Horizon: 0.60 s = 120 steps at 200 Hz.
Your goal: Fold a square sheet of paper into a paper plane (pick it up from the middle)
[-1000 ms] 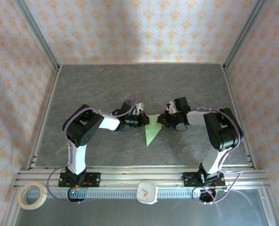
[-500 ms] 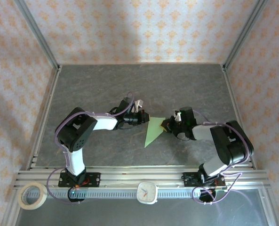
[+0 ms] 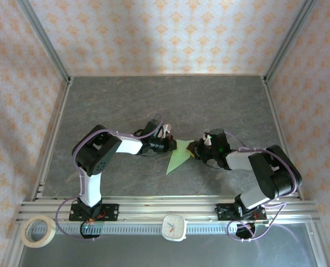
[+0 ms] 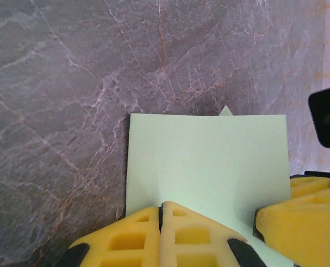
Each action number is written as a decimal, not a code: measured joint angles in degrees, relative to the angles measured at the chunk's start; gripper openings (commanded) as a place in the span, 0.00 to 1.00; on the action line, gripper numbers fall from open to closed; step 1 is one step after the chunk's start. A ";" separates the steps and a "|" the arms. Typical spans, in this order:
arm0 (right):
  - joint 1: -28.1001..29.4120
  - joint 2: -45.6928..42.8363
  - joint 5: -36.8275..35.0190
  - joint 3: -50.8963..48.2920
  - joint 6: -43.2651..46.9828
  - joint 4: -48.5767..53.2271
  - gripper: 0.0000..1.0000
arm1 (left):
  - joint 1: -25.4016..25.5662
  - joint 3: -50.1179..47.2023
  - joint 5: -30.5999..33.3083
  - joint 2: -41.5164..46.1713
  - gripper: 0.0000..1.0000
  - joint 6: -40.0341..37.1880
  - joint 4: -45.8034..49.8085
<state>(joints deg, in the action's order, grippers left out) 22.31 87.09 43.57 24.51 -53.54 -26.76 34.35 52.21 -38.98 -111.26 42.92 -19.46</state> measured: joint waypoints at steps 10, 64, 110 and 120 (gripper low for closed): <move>-0.22 0.66 1.16 0.57 1.07 0.26 0.21 | 0.04 -0.02 0.07 0.00 0.00 -0.17 -0.02; -2.84 4.87 5.66 3.34 4.81 1.84 0.16 | 0.07 -0.02 0.15 0.00 0.00 -0.83 -0.04; -3.43 4.98 7.28 4.74 8.57 5.40 0.15 | 0.07 -0.02 0.24 0.00 0.00 -1.01 -0.02; -3.63 4.98 7.34 4.74 8.94 6.23 0.14 | 0.07 -0.02 0.26 0.00 0.00 -1.01 -0.02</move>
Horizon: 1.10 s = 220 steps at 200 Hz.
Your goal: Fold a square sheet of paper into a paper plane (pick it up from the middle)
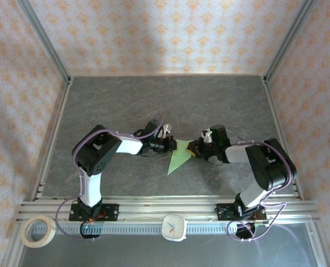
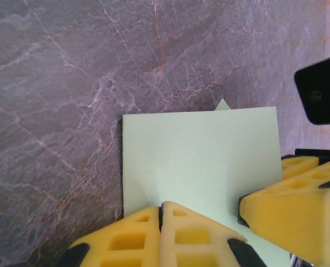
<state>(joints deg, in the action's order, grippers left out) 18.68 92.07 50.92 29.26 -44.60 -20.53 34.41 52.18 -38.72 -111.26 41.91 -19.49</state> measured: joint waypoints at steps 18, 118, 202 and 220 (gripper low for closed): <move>-0.26 -0.04 0.04 0.00 0.61 0.94 0.07 | 0.00 0.00 0.04 0.00 0.00 0.00 0.00; -0.35 -3.65 -2.75 -3.13 -6.16 -2.45 0.00 | 1.79 -3.10 10.27 13.57 0.39 -3.85 4.15; 1.20 -3.98 -5.70 -3.61 -12.87 -6.10 0.00 | 21.03 -4.85 34.32 20.22 0.42 -19.47 12.92; 1.20 -3.98 -5.97 -3.61 -13.31 -6.10 0.00 | 23.41 -4.72 38.91 19.19 0.42 -21.99 14.53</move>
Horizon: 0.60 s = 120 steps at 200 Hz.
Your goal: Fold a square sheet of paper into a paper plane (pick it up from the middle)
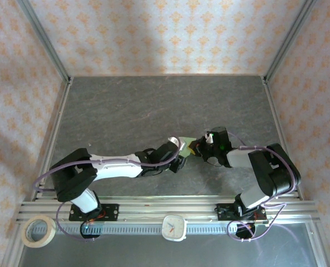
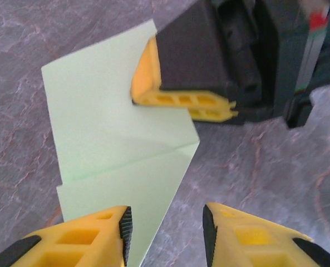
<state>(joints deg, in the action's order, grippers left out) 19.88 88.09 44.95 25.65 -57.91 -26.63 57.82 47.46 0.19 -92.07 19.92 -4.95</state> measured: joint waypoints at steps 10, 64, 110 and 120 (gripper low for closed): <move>0.00 0.00 -0.13 0.00 -0.09 0.00 0.00 | 1.14 0.17 2.21 -0.87 0.43 -1.09 0.83; 0.09 -0.74 -0.20 0.00 -0.63 -0.02 0.00 | 7.50 2.10 13.27 -7.43 0.39 -4.42 4.42; 0.13 -0.74 -0.20 0.00 -0.63 -0.02 0.00 | 9.51 4.00 20.02 -9.73 0.31 -5.49 6.01; 0.13 -0.74 -0.20 0.00 -0.63 -0.02 0.00 | 9.70 4.22 21.14 -9.88 0.29 -5.53 6.10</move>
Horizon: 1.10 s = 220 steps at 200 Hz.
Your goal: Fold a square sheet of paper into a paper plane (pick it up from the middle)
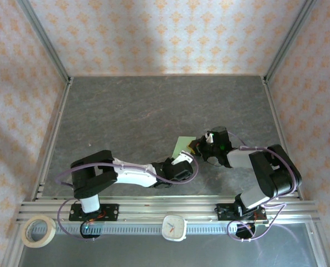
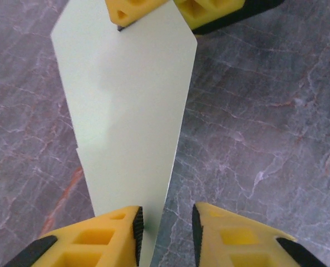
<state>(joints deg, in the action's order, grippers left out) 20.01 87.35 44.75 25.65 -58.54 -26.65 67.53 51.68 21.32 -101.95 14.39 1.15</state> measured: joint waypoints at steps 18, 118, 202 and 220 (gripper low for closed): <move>0.00 0.00 0.00 0.00 0.00 0.00 0.00 | 0.33 0.04 1.53 -0.20 0.26 -0.15 0.20; 0.00 0.00 0.00 0.00 0.00 0.00 0.00 | 0.37 0.04 3.74 -0.33 0.11 -1.01 1.22; 0.11 -0.66 -0.24 0.07 0.22 0.55 0.00 | 0.37 0.04 4.68 -0.44 0.10 -1.03 1.20; 0.11 -0.66 -0.24 0.07 0.26 0.98 0.00 | 0.37 0.04 4.72 -0.72 0.11 -1.05 1.20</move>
<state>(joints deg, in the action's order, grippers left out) 20.12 86.70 44.51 25.71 -58.28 -25.67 67.90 51.72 26.04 -102.67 13.34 2.35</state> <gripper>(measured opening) 0.048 0.104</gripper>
